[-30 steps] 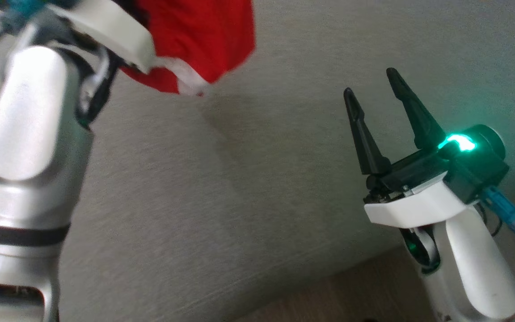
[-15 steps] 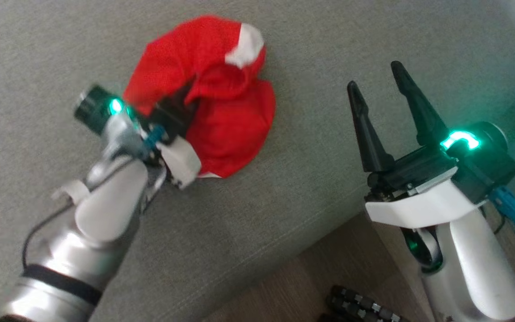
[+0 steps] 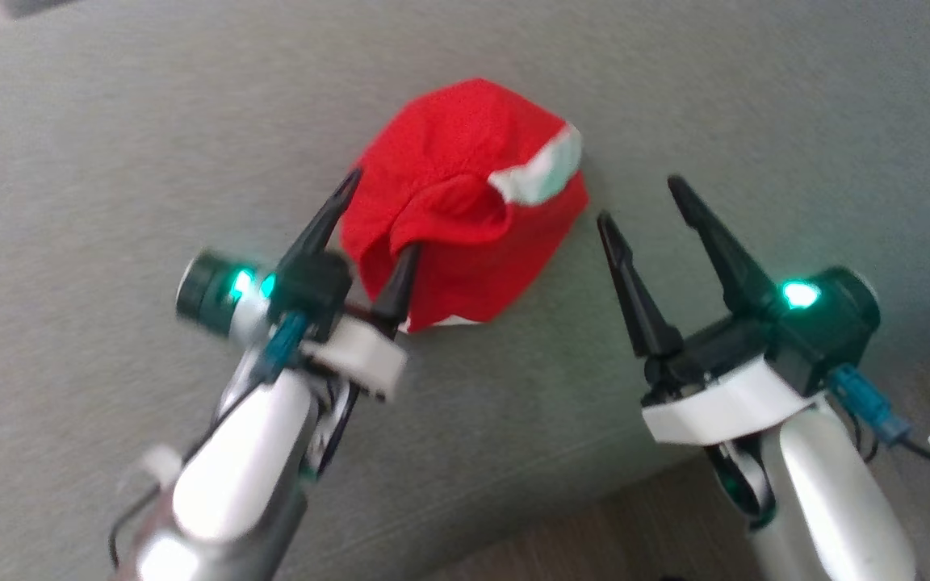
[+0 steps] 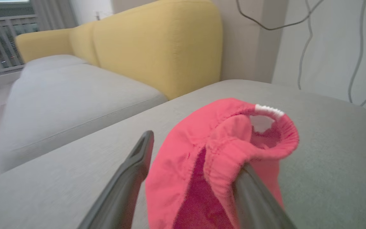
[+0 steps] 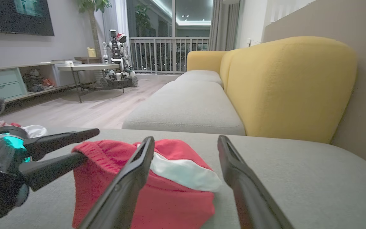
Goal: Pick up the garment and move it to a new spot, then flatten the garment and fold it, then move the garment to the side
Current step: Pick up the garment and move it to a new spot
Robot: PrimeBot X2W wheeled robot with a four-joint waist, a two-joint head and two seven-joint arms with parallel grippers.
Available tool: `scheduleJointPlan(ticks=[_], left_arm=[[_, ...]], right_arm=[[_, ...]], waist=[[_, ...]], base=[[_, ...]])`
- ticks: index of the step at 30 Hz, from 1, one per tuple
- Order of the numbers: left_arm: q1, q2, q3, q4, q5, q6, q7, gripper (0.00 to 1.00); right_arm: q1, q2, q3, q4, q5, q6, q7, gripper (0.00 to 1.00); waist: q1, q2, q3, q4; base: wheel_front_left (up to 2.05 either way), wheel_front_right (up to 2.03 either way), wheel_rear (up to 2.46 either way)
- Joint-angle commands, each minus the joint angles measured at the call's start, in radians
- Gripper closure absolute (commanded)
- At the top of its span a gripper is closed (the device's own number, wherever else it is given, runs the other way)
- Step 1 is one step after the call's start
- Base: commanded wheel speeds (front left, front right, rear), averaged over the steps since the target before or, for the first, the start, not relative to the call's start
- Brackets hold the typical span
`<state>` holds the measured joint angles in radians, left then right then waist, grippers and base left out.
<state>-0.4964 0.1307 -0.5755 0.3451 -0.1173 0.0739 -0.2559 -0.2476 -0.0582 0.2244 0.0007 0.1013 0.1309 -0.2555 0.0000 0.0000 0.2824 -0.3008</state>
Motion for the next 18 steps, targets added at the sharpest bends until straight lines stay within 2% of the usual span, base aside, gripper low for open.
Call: scheduleJointPlan(ticks=[1, 4, 10, 18], left_arm=[[0.019, 0.005, 0.054, -0.059, -0.015, 0.020, -0.006, 0.00], [0.119, -0.004, 0.095, -0.120, -0.047, 0.043, -0.006, 0.00], [0.289, -0.015, 0.160, -0.176, -0.120, 0.040, -0.006, 0.00], [0.445, 0.012, 0.218, -0.181, -0.165, 0.021, -0.005, 0.00]], right_arm=[[0.009, 0.008, 0.015, -0.019, -0.006, 0.000, -0.006, 0.00], [0.030, 0.008, 0.012, 0.015, -0.020, 0.000, -0.006, 0.00], [0.065, 0.008, -0.002, 0.072, -0.044, 0.000, -0.006, 0.00], [0.109, 0.008, -0.020, 0.098, -0.053, 0.000, -0.006, 0.00]], waist=[[0.0000, 0.0000, -0.077, 0.090], [0.0000, 0.0000, -0.119, 0.156], [0.0000, 0.0000, -0.176, 0.260], [0.0000, 0.0000, -0.226, 0.315]], base=[[0.00, 0.00, 0.00], [0.00, 0.00, 0.00], [0.00, 0.00, 0.00], [0.00, 0.00, 0.00]])
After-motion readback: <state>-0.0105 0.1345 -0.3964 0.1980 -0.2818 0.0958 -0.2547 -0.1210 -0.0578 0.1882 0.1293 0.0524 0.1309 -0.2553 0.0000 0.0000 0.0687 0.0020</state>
